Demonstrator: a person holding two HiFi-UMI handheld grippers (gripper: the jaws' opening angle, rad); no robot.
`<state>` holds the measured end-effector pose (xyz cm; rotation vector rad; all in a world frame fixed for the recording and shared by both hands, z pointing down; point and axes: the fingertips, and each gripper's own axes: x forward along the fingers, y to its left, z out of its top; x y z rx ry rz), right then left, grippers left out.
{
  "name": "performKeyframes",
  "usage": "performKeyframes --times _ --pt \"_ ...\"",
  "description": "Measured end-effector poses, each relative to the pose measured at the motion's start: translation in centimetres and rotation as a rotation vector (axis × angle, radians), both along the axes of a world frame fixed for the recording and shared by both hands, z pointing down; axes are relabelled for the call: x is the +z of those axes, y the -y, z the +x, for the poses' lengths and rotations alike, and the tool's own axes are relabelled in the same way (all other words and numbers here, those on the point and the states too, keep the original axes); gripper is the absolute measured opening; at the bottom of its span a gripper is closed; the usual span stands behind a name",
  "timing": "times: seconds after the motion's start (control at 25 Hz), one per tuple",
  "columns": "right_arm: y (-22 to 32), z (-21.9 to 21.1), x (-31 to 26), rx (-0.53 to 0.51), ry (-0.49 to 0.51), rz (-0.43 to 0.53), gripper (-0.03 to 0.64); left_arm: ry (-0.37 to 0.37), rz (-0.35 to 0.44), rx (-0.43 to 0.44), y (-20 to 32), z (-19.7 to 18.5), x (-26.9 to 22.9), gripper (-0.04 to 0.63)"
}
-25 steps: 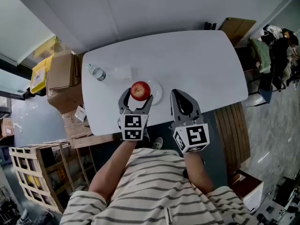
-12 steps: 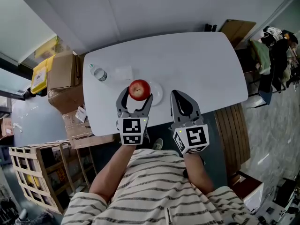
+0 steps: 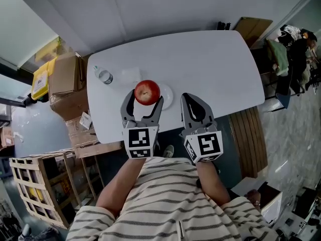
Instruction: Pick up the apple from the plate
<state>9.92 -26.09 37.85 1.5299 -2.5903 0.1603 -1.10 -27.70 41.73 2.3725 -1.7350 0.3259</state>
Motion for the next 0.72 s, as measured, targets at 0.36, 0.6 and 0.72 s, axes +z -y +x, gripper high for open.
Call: performKeyframes --times 0.36,0.6,0.72 --pt "-0.3 -0.1 -0.2 -0.003 -0.001 0.010 0.005 -0.037 0.048 -0.046 -0.5 -0.4 -2.4 0.379" --pt "-0.4 0.0 -0.4 -0.001 0.000 0.016 0.005 -0.042 0.071 -0.063 -0.8 -0.4 -3.5 0.379" --pt "-0.4 0.0 -0.4 -0.003 -0.006 0.020 0.005 -0.041 0.081 -0.065 -0.9 -0.3 -3.7 0.379"
